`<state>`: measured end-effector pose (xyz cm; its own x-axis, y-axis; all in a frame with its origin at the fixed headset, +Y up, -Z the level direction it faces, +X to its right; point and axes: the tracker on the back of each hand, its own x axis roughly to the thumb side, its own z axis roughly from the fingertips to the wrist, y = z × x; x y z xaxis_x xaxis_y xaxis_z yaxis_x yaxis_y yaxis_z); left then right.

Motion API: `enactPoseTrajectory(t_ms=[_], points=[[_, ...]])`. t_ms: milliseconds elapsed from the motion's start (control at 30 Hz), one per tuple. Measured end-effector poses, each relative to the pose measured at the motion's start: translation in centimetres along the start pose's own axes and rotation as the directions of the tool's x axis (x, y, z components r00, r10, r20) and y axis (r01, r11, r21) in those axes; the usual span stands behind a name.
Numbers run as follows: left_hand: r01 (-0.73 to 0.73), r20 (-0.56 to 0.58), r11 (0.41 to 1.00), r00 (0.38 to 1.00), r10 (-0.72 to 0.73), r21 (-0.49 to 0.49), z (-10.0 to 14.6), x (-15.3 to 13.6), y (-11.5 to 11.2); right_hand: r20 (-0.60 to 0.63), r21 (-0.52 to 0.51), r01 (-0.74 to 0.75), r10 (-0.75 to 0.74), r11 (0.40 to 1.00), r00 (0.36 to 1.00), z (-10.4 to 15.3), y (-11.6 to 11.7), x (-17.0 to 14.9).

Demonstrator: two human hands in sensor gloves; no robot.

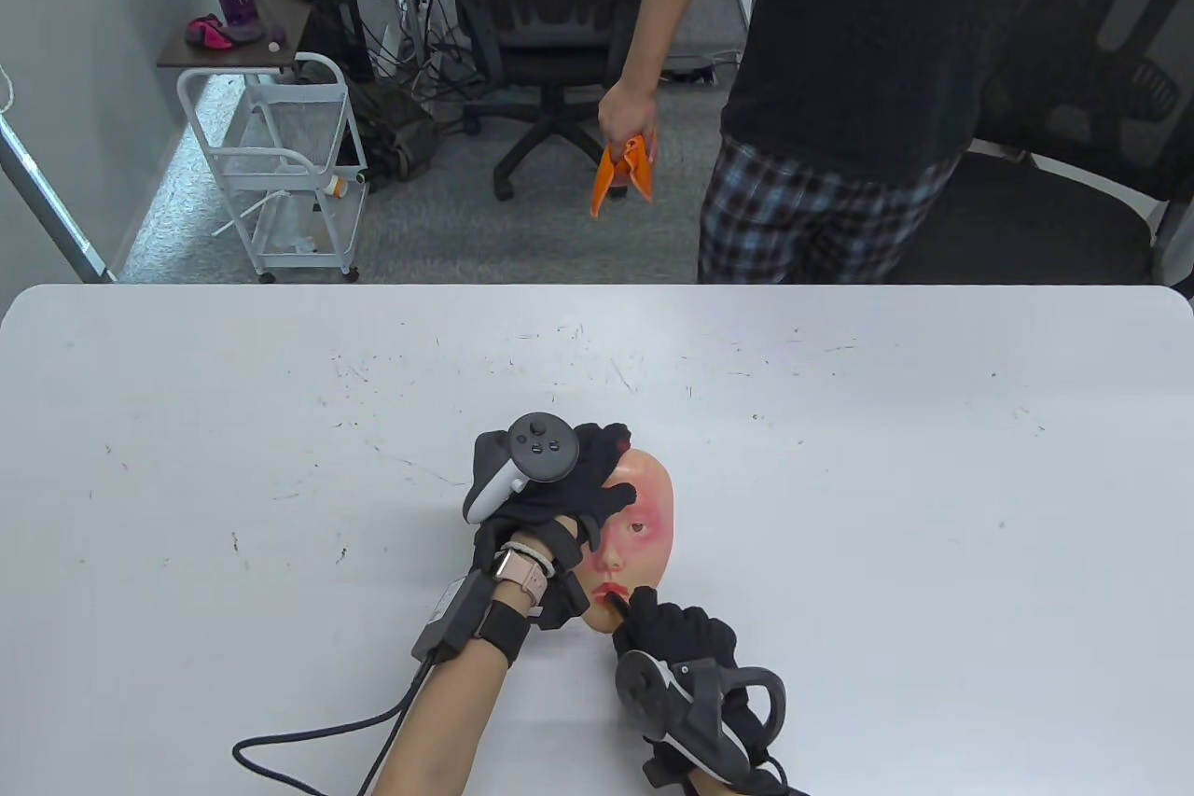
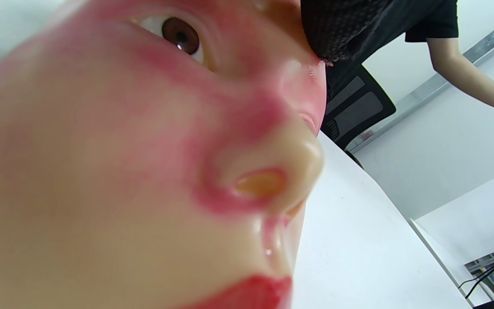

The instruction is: Apply lipstick on mannequin lips

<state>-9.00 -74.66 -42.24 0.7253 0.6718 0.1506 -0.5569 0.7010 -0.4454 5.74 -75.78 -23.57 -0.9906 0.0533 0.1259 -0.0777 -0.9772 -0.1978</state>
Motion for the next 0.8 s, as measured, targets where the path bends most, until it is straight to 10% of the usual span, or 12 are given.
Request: enactPoseTrajectory(t_ms=[800], points=[[-0.008,0.006,1.0,1.0,0.008,0.005,0.0,-0.1,-0.1,-0.025,0.021,-0.01,0.01,1.0,1.0,-0.1,0.2,-0.7]])
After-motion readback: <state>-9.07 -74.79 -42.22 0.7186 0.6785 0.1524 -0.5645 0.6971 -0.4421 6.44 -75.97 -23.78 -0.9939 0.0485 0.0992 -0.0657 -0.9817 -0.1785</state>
